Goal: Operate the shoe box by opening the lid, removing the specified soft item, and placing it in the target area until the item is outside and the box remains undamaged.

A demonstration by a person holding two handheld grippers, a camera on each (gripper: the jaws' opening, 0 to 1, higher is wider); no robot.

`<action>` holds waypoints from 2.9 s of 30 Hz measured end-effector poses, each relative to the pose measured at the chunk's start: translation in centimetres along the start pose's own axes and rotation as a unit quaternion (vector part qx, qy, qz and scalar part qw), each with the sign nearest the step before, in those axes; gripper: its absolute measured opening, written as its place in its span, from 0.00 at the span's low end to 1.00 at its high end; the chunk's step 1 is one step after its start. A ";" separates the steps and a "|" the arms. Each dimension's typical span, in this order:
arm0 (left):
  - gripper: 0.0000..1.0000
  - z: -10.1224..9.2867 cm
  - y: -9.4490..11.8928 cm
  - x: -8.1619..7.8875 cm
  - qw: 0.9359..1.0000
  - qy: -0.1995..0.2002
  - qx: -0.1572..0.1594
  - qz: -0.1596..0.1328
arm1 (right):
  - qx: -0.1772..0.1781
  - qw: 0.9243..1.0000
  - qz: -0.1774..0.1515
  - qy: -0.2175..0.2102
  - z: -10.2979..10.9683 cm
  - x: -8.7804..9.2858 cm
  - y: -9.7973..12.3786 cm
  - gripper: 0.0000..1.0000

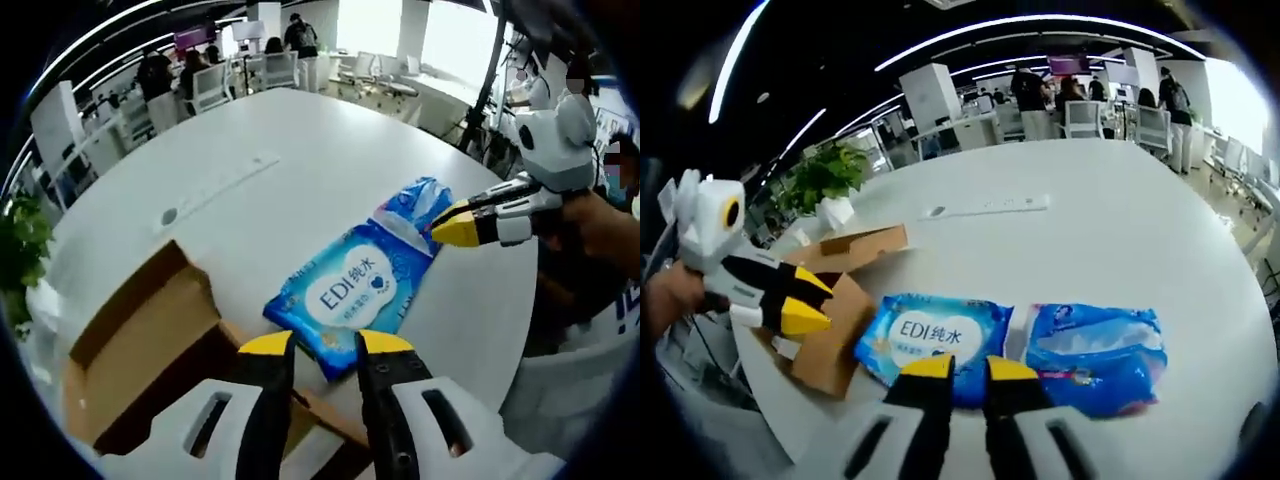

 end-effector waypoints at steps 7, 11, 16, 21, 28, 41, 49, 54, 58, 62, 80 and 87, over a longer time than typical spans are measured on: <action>0.29 0.5 1.8 0.9 1.000 0.006 0.010 -0.010 | -0.011 1.000 0.008 0.025 1.1 -0.5 1.4 0.18; 0.35 1.0 2.9 1.6 1.000 0.010 0.012 -0.015 | -0.021 0.998 0.016 0.049 2.0 -0.8 1.9 0.23; 0.39 1.9 4.4 2.2 1.000 0.012 0.007 -0.028 | -0.036 0.997 0.025 0.069 3.2 -1.1 2.3 0.29; 0.44 2.6 6.3 2.6 0.999 0.016 0.001 -0.049 | -0.055 0.993 0.034 0.096 4.5 -1.5 2.5 0.35; 0.48 3.6 8.8 3.3 0.997 0.021 -0.016 -0.078 | -0.082 0.983 0.062 0.154 6.4 -2.0 2.8 0.41; 0.55 4.9 12.9 5.1 0.989 0.021 -0.035 -0.141 | -0.119 0.961 0.091 0.231 9.5 -3.0 2.2 0.51; 0.60 5.5 15.8 6.4 0.979 0.047 -0.055 -0.188 | -0.153 0.943 0.106 0.277 11.4 -3.8 1.5 0.52; 0.66 5.6 17.2 7.8 0.977 0.064 -0.059 -0.193 | -0.181 0.929 0.119 0.302 12.6 -4.0 0.5 0.57; 0.72 5.6 18.1 9.3 0.977 0.073 -0.059 -0.192 | -0.203 0.910 0.135 0.336 13.4 -3.9 -0.4 0.59; 0.75 5.7 18.8 10.7 0.975 0.077 -0.066 -0.195 | -0.207 0.899 0.151 0.354 13.8 -3.7 -1.4 0.59; 1.00 5.3 21.3 15.5 0.977 0.089 -0.055 -0.185 | -0.250 0.857 0.201 0.403 15.5 -3.3 -5.9 0.64; 1.00 5.0 21.9 16.5 0.976 0.096 -0.060 -0.185 | -0.253 0.846 0.216 0.417 15.6 -3.0 -7.3 0.64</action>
Point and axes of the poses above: the point that each gripper's makers call its tool centre point, and the gripper's own axes: y roughly backward along the fingers, z roughly to its left, x roughly out of its underside, the point moved 9 cm from there along y, roughly backward along the fingers, and after that the axes turned 12 degrees about -x, right-handed, at the moved point
